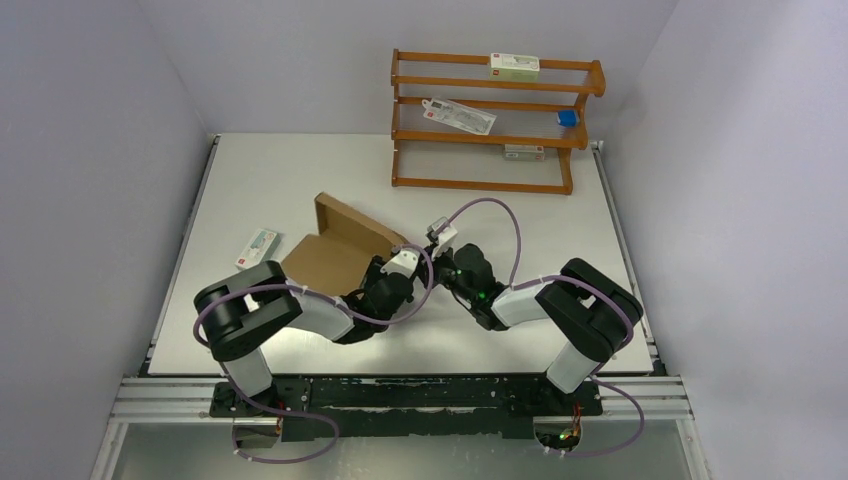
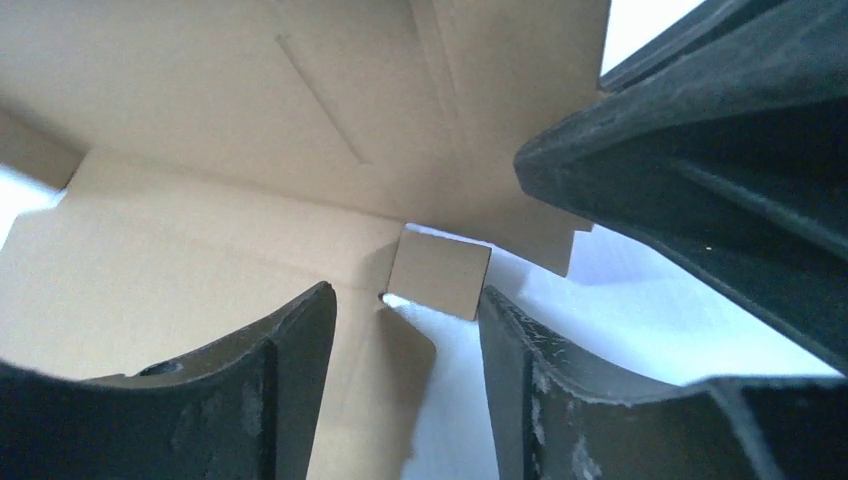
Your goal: Fold the paper box
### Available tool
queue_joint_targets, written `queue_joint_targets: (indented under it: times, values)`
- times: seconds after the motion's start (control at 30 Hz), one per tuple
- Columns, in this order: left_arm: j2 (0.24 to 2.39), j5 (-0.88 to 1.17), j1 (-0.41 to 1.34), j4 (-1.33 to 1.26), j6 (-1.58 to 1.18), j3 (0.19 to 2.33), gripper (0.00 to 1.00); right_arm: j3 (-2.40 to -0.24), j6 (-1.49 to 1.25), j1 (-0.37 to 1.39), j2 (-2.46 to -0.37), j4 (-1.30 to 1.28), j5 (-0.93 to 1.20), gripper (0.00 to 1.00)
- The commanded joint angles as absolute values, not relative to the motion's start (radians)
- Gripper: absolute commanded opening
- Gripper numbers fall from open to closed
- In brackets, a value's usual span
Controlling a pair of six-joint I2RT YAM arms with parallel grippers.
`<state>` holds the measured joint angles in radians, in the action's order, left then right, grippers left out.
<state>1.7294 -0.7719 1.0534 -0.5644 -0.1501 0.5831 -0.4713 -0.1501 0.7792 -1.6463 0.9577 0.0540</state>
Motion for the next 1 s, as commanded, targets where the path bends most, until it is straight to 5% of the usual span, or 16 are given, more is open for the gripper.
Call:
queue_joint_targets:
  times: [0.0, 0.27, 0.97]
  values:
    - [1.718, -0.882, 1.066, -0.577, -0.097, 0.613, 0.55, -0.488, -0.143, 0.790, -1.651, 0.968, 0.076, 0.00]
    - [1.661, -0.858, 1.056, -0.587, -0.126, 0.589, 0.34, -0.489, -0.125, 0.790, -1.646, 0.948, 0.082, 0.00]
    - [1.582, -0.526, 0.858, -0.548, -0.348, 0.511, 0.36, -0.519, -0.077, 0.801, -1.652, 0.897, 0.101, 0.00]
